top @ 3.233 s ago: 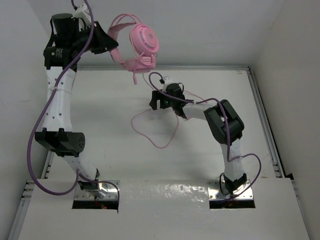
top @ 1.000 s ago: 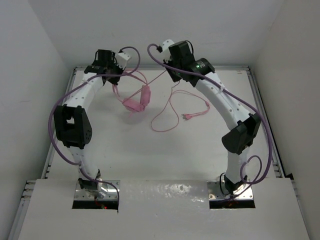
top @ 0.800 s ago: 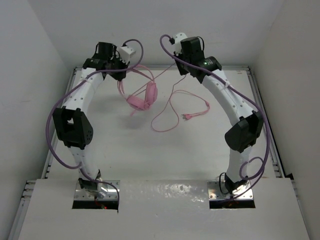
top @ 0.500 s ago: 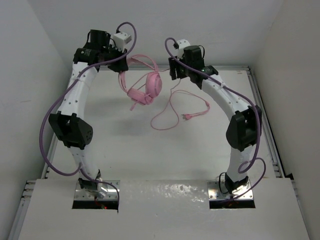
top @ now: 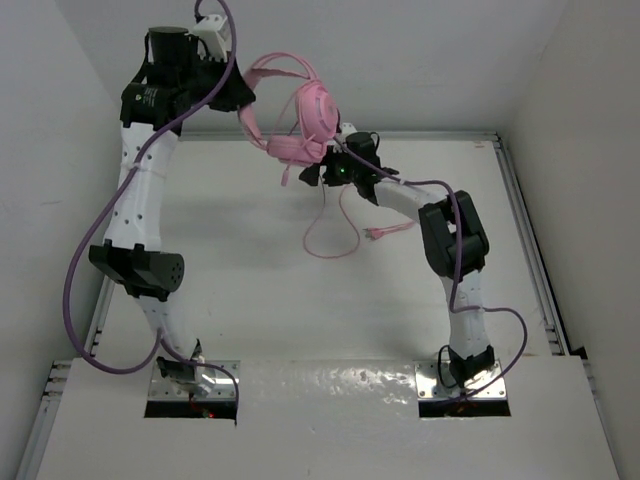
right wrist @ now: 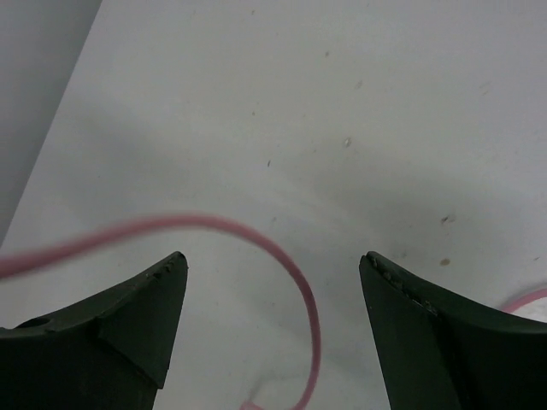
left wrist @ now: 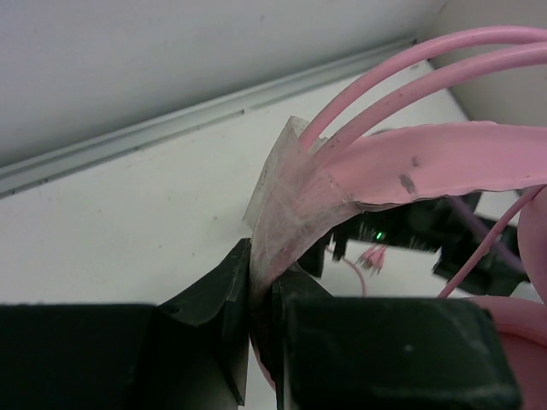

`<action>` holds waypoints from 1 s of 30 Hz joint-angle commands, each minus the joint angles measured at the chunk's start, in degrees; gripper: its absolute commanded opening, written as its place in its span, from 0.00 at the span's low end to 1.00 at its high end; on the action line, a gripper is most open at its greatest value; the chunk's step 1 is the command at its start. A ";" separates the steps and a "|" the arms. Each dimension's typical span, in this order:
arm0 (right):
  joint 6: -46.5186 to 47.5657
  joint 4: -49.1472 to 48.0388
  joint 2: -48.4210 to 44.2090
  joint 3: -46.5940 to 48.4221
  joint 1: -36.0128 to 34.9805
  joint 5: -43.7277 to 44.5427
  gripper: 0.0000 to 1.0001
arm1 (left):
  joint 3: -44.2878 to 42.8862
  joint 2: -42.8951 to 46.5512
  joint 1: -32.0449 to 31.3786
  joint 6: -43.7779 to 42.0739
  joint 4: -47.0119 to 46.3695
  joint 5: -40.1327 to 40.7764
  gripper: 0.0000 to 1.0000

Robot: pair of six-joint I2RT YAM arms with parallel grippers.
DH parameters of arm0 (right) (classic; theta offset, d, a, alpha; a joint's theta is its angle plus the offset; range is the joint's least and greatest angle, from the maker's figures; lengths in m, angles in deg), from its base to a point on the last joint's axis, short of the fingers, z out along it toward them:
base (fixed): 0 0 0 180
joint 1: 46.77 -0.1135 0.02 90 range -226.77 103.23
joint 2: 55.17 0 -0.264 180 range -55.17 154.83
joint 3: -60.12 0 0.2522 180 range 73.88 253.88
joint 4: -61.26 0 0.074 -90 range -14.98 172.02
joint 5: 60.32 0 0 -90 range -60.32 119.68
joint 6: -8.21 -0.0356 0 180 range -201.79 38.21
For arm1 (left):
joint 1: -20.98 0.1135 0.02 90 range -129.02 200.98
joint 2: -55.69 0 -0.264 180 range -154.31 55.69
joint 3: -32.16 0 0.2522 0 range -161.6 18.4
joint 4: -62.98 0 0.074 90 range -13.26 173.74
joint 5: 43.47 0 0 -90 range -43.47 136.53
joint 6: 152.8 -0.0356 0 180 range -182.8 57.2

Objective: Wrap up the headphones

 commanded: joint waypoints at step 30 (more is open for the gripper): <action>21.92 33.80 -1.04 18.73 -29.45 -7.26 0.00 | -0.47 -11.76 14.23 24.62 -22.58 10.28 0.00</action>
